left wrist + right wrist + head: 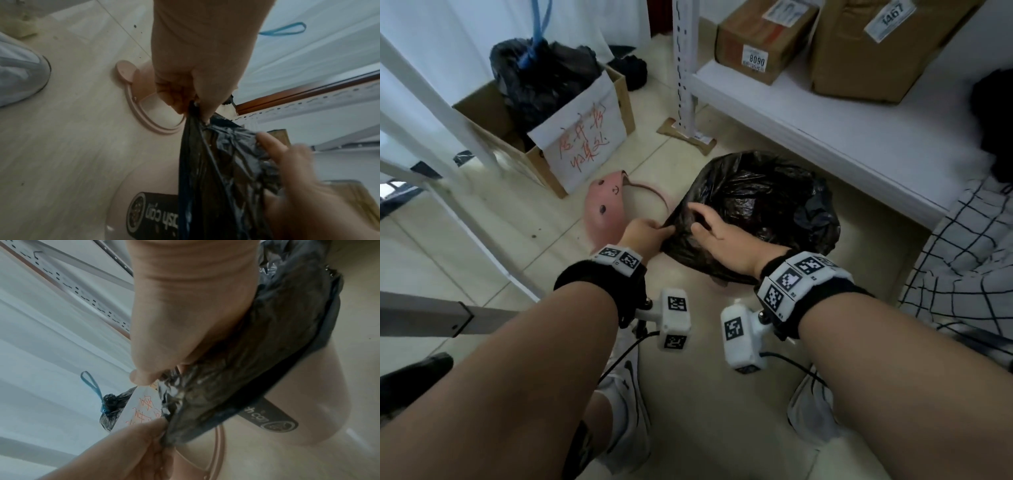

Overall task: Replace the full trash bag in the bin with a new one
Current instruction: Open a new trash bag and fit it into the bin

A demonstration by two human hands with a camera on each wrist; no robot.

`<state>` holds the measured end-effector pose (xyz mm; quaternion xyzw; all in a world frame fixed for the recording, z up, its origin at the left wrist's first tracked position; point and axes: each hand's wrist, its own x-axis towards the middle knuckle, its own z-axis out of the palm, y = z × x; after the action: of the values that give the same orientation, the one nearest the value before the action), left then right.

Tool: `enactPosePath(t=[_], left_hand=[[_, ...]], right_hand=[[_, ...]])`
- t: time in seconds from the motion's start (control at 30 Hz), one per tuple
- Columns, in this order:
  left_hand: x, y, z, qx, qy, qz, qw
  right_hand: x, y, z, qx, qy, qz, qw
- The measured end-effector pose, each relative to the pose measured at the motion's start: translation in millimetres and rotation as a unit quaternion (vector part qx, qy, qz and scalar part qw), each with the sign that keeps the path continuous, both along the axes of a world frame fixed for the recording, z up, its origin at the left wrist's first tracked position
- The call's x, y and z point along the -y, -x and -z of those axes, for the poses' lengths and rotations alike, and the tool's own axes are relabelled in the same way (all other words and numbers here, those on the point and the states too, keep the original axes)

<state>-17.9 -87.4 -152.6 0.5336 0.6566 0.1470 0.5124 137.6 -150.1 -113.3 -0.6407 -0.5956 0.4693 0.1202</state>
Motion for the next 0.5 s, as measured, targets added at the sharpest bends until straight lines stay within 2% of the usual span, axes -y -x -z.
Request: enactPosePath(t=[0.03, 0.1, 0.17, 0.23, 0.3, 0.4, 0.43, 0.5], left_hand=[[-3.5, -0.9, 0.5, -0.033, 0.003, 0.024, 0.999], [-8.2, -4.6, -2.7, -0.104, 0.019, 0.097, 0.99], [-14.6, -10.4, -10.8, -0.179, 0.023, 0.182, 0.966], [-26.5, -13.9, -19.2, -0.202, -0.008, 0.194, 0.96], [-39.3, -15.9, -30.1, -0.15, -0.046, 0.153, 0.976], [-48.6, -25.4, -46.8, -0.017, -0.06, 0.101, 0.993], [-50.2, -29.4, -49.6, 0.007, -0.053, 0.105, 0.993], [-53.4, -36.9, -52.3, 0.005, -0.05, 0.143, 0.988]], right_hand=[[-2.9, -2.2, -1.2, 0.003, 0.014, 0.012, 1.0], [-8.1, -9.4, -2.0, 0.055, 0.039, -0.018, 0.998], [-16.2, -22.2, -2.6, 0.156, -0.008, -0.036, 0.987], [-25.6, -34.9, -5.8, 0.234, -0.069, 0.032, 0.969], [-40.2, -43.0, -6.9, 0.259, -0.061, 0.062, 0.962], [-66.6, -43.4, 13.2, 0.253, 0.061, 0.001, 0.965], [-74.3, -42.4, 25.7, 0.243, 0.103, -0.029, 0.964], [-84.1, -45.2, 54.6, 0.229, 0.156, -0.084, 0.957]])
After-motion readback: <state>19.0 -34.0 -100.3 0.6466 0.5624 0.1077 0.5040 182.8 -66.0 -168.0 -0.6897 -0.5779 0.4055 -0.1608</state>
